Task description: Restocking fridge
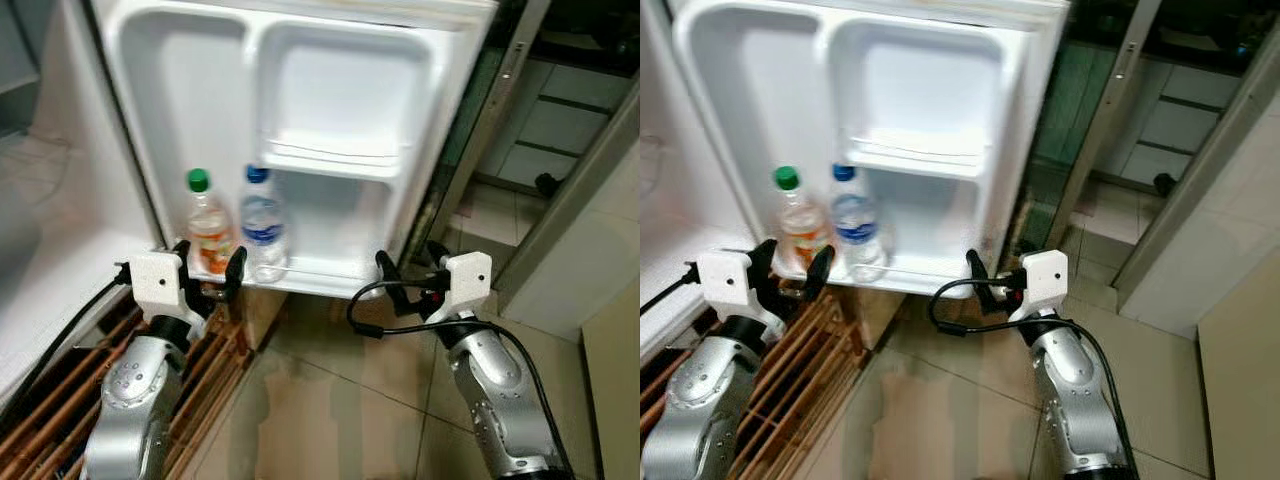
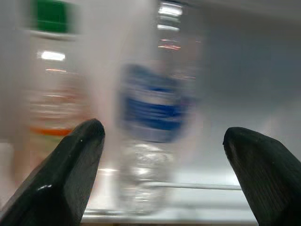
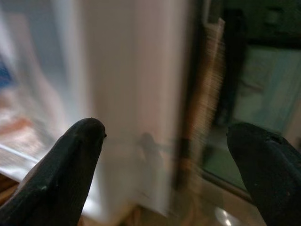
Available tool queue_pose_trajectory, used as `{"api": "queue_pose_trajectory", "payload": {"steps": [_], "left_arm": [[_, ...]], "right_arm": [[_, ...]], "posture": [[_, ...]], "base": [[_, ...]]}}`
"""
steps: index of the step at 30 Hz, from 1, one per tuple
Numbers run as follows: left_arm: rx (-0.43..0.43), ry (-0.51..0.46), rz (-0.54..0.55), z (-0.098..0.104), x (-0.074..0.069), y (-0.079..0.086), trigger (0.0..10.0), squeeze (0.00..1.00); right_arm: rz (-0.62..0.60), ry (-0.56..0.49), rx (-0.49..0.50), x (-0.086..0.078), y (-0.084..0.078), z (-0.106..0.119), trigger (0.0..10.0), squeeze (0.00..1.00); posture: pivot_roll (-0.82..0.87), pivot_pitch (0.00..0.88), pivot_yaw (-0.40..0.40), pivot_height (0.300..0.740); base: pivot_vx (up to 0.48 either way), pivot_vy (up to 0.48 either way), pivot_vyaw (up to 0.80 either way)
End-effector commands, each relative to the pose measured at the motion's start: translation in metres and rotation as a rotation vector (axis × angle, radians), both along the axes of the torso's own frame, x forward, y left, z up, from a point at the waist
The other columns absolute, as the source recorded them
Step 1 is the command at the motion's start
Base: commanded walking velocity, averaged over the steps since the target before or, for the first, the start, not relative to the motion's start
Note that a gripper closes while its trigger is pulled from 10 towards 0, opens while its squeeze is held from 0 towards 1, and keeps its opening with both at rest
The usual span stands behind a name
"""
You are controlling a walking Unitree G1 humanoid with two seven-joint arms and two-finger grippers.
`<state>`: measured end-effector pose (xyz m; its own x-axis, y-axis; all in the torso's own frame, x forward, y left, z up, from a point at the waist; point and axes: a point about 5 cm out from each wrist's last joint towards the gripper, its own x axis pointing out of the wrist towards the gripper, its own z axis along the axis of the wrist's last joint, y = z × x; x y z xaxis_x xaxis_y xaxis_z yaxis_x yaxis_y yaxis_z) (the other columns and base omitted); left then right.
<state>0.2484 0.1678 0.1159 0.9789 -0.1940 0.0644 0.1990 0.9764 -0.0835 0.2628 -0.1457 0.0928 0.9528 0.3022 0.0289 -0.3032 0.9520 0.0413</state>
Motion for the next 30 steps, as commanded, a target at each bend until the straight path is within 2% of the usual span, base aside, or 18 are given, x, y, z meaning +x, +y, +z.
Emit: {"api": "queue_pose_trajectory", "payload": {"steps": [1,5,7,8,9,11,14,15,16,17,18,20,22,23,26,30], "left_arm": [[0.031,-0.028,0.009,0.003,0.001,0.005,10.0,0.00],[0.039,-0.043,0.008,0.005,0.003,0.005,10.0,0.00],[0.036,-0.048,0.017,0.006,0.005,0.006,10.0,0.00],[0.025,-0.043,0.023,0.005,0.006,0.006,10.0,0.00],[0.025,-0.043,0.023,0.005,0.006,0.006,10.0,0.00],[0.087,-0.023,0.022,0.000,0.006,0.008,10.0,0.00],[0.194,0.027,-0.003,-0.018,0.003,0.012,10.0,0.00],[0.263,0.092,0.001,-0.035,0.000,0.018,10.0,0.00],[0.292,0.175,0.011,-0.053,-0.004,0.024,10.0,0.00],[0.358,0.307,0.018,-0.078,-0.010,0.032,10.0,0.00],[0.358,0.307,0.018,-0.078,-0.010,0.032,10.0,0.00],[0.396,0.355,0.017,-0.085,-0.011,0.031,10.0,0.00],[0.397,0.340,0.018,-0.083,-0.009,0.029,10.0,0.00],[0.352,0.284,0.029,-0.074,-0.003,0.023,10.0,0.00],[0.254,0.171,0.032,-0.054,0.009,0.013,10.0,0.00],[0.262,0.078,0.024,-0.037,0.017,0.006,10.0,0.00]], "right_arm": [[0.026,-0.012,0.006,0.000,0.004,0.001,10.0,0.00],[0.091,-0.007,0.014,-0.004,0.013,-0.001,10.0,0.00],[0.103,0.017,0.012,-0.006,0.011,-0.005,10.0,0.00],[0.109,0.065,0.001,-0.008,0.004,-0.014,10.0,0.00],[0.109,0.065,0.001,-0.008,0.004,-0.014,10.0,0.00],[0.116,0.151,-0.026,-0.015,-0.011,-0.030,10.0,0.00],[0.057,0.195,-0.081,-0.016,-0.031,-0.041,10.0,0.00],[0.025,0.209,-0.125,-0.015,-0.038,-0.043,10.0,0.00],[-0.025,0.220,-0.195,-0.012,-0.047,-0.044,10.0,0.00],[-0.132,0.227,-0.315,-0.008,-0.061,-0.045,10.0,0.00],[-0.132,0.227,-0.315,-0.008,-0.061,-0.045,10.0,0.00],[-0.250,0.210,-0.380,-0.003,-0.073,-0.040,10.0,0.00],[-0.290,0.189,-0.389,0.000,-0.074,-0.034,10.0,0.00],[-0.310,0.145,-0.356,0.002,-0.071,-0.025,10.0,0.00],[-0.265,0.057,-0.322,0.003,-0.054,-0.015,10.0,0.00],[-0.251,0.057,-0.279,0.001,-0.043,-0.020,10.0,0.00]], "posture": [[-0.13,0.000,-0.004,0.740],[-0.13,0.000,0.000,0.740],[-0.13,0.000,0.002,0.740],[-0.13,0.000,0.003,0.740],[-0.13,0.000,0.003,0.740],[-0.13,0.000,0.005,0.740],[-0.12,0.000,0.006,0.740],[-0.13,0.000,0.008,0.740],[-0.13,0.000,0.010,0.740],[-0.14,0.000,0.008,0.740],[-0.14,0.000,0.008,0.740],[-0.14,0.000,0.008,0.740],[-0.14,0.000,0.010,0.740],[-0.15,0.000,0.013,0.740],[-0.15,0.000,0.019,0.740],[-0.15,0.000,0.025,0.740]], "base": [[0.000,-0.480,0.00],[0.000,-0.480,0.00],[0.000,-0.469,0.00],[0.000,0.000,0.00],[0.000,0.000,0.00],[0.000,0.000,0.00],[0.000,0.000,0.00],[0.000,0.000,0.00],[0.000,0.000,0.00],[0.000,0.000,0.00],[0.000,0.000,0.00],[0.000,0.000,0.00],[0.000,0.000,0.00],[0.000,0.000,0.00],[0.000,0.000,0.00],[0.000,0.000,0.75]]}}
